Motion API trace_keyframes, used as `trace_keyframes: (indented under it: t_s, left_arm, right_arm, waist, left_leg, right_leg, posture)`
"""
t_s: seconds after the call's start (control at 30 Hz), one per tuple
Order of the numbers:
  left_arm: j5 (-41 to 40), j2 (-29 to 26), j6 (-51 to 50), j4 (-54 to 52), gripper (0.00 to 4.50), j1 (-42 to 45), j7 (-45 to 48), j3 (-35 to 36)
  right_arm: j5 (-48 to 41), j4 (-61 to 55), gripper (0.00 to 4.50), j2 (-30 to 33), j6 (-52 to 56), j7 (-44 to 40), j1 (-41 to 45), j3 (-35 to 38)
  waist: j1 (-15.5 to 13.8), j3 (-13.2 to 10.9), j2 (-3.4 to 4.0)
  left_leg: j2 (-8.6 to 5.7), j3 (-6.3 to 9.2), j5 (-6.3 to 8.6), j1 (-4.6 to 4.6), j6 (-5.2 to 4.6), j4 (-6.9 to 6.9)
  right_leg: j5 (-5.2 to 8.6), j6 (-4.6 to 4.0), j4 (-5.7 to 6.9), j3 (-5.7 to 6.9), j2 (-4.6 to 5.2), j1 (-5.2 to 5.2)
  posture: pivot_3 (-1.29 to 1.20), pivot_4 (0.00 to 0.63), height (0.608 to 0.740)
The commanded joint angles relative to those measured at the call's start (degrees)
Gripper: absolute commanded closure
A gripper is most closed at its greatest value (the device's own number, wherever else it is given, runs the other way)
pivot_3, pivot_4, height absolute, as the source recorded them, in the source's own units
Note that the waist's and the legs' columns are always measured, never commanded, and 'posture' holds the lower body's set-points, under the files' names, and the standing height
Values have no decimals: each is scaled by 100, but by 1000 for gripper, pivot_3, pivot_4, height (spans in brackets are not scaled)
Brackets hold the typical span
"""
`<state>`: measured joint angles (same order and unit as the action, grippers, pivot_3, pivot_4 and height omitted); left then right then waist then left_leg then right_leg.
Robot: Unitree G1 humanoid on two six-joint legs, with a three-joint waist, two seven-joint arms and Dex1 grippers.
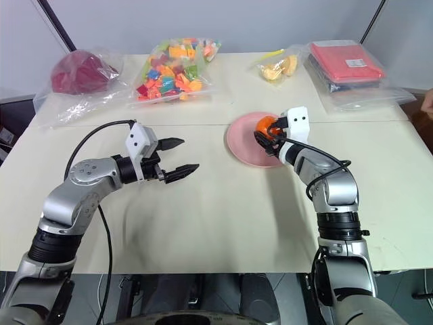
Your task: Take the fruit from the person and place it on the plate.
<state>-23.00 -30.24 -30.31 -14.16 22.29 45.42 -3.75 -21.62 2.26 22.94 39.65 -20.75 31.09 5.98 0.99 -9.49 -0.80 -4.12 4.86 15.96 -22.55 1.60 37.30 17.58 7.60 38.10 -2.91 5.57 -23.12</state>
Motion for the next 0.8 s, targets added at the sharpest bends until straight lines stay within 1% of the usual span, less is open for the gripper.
trace_keyframes:
  t_s: [0.03, 0.23, 0.33, 0.4, 0.47, 0.57, 0.63, 0.73, 0.8]
  left_arm:
    - [20, 18, 118, -243, 0, -17, -40, 6]
    - [30, -2, 154, -196, 0, -10, -37, 42]
    - [21, -7, 175, -152, 0, -9, -42, 80]
    - [-16, 3, 172, -114, 0, -17, -77, 153]
    - [-98, 31, 140, -54, 0, -29, -143, 297]
    - [-212, 98, 91, 25, 0, -73, -295, 548]
    - [-237, 155, 87, 59, 0, -89, -414, 662]
    - [-120, 280, 211, 145, 0, -220, -707, 791]
    - [-62, 337, 280, 160, 0, -311, -837, 818]
  right_arm:
    - [-57, -22, 11, 6, -106, -107, 202, 139]
    - [4, 4, 11, 19, -151, -139, 244, 163]
    - [111, -19, 11, 59, -370, -35, 318, 249]
    - [40, -98, 11, 124, -464, 20, 414, 469]
    - [-114, -210, 11, 260, -478, 138, 548, 869]
    - [-416, -507, 11, 573, -334, 69, 519, 1391]
    - [-512, -670, 11, 757, -298, -37, 377, 1536]
    - [-519, -917, 11, 1146, -378, -408, -372, 1765]
    - [-490, -960, 11, 1268, -499, -534, -707, 1836]
  waist:
    - [1, 0, 0]
    - [1, 0, 0]
    - [0, 0, 0]
    - [-1, 0, 0]
    - [-3, 0, 0]
    - [-31, 0, 0]
    - [-23, -1, -1]
    - [-28, 0, -2]
    - [-27, -1, -2]
  left_leg:
    - [0, 0, 0, 0, 0, 0]
    - [0, 0, 0, 0, 0, -1]
    - [0, 0, 0, 0, 0, 0]
    - [0, 0, 0, 0, 0, 0]
    - [0, -1, 0, 0, -1, -1]
    - [0, 0, 1, -2, -2, 0]
    - [0, 1, 2, -2, -4, -2]
    - [1, 2, 11, -1, -19, -4]
    - [1, 2, 14, -1, -24, -3]
  right_leg:
    - [0, 0, 0, 0, 0, 0]
    - [0, 0, 0, 0, 0, -1]
    - [0, 0, 0, 0, 0, -1]
    - [0, 0, 0, 0, 0, -1]
    - [0, 0, 0, 0, 0, -1]
    - [0, 0, -1, 0, 0, -1]
    - [0, 0, -6, 1, 1, 0]
    - [0, 0, -7, 2, 0, 3]
    - [0, 0, -9, 2, 1, 7]
  posture:
    - [0, 150, 740]
    - [0, 150, 740]
    - [0, 150, 740]
    - [0, 150, 740]
    - [0, 150, 740]
    - [0, 150, 740]
    - [0, 150, 740]
    - [0, 150, 740]
    - [0, 150, 740]
